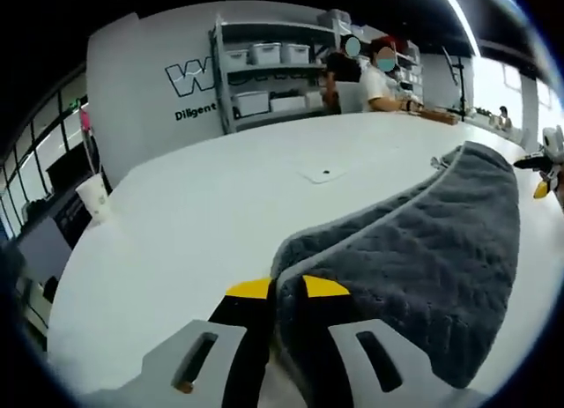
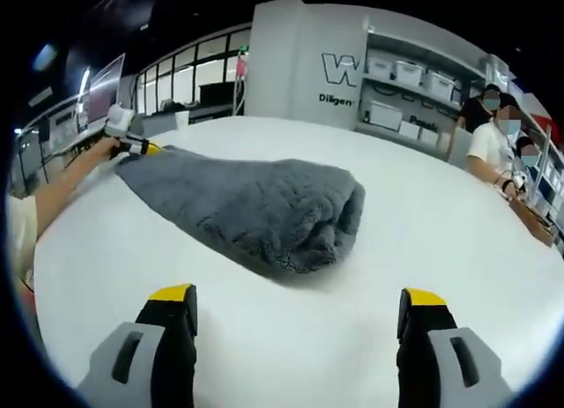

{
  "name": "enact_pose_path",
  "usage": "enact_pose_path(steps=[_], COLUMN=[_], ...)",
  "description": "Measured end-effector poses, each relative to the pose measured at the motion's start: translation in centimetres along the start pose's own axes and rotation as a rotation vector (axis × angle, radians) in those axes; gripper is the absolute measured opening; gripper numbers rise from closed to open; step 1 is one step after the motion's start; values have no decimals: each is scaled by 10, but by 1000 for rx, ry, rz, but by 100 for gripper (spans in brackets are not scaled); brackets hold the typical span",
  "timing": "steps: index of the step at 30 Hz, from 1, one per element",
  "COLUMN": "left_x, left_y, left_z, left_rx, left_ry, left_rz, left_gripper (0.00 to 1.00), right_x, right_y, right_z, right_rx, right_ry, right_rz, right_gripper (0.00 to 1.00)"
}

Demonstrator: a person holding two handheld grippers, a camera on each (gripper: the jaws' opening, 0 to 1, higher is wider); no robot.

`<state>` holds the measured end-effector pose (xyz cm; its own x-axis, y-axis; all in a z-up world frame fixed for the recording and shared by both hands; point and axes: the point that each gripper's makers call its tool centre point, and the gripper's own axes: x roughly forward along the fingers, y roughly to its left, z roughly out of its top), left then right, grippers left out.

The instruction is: Open the folded towel by lifting each exposed corner and separating the folded layers until the towel lies flat within the target outline without major curled edges

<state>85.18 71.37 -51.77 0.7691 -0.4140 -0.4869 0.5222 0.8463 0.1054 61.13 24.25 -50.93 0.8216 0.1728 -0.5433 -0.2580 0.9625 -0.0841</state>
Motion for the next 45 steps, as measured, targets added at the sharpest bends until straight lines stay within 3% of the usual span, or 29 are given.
enact_pose_path(steps=[8, 15, 25, 31, 35, 40, 45], left_x=[-14, -18, -30, -40, -44, -49, -52], left_y=[23, 36, 48, 44, 31, 3, -14], left_z=[-10, -12, -9, -4, 2, 13, 21], left_rx=[38, 60, 30, -37, -95, -160, -167], left_ry=[65, 87, 94, 97, 90, 76, 79], left_rz=[73, 127, 160, 112, 39, -69, -115], left_gripper=[10, 11, 33, 60, 77, 87, 97], right_x=[1, 1, 2, 2, 2, 1, 1], right_y=[1, 2, 3, 4, 4, 3, 2], right_z=[-2, -3, -4, -4, -4, -3, -3], right_rx=[-1, -4, 3, 1, 2, 6, 8], right_ry=[8, 13, 20, 18, 18, 14, 10], right_rz=[6, 8, 12, 16, 18, 18, 19], right_gripper=[95, 95, 95, 95, 95, 95, 95])
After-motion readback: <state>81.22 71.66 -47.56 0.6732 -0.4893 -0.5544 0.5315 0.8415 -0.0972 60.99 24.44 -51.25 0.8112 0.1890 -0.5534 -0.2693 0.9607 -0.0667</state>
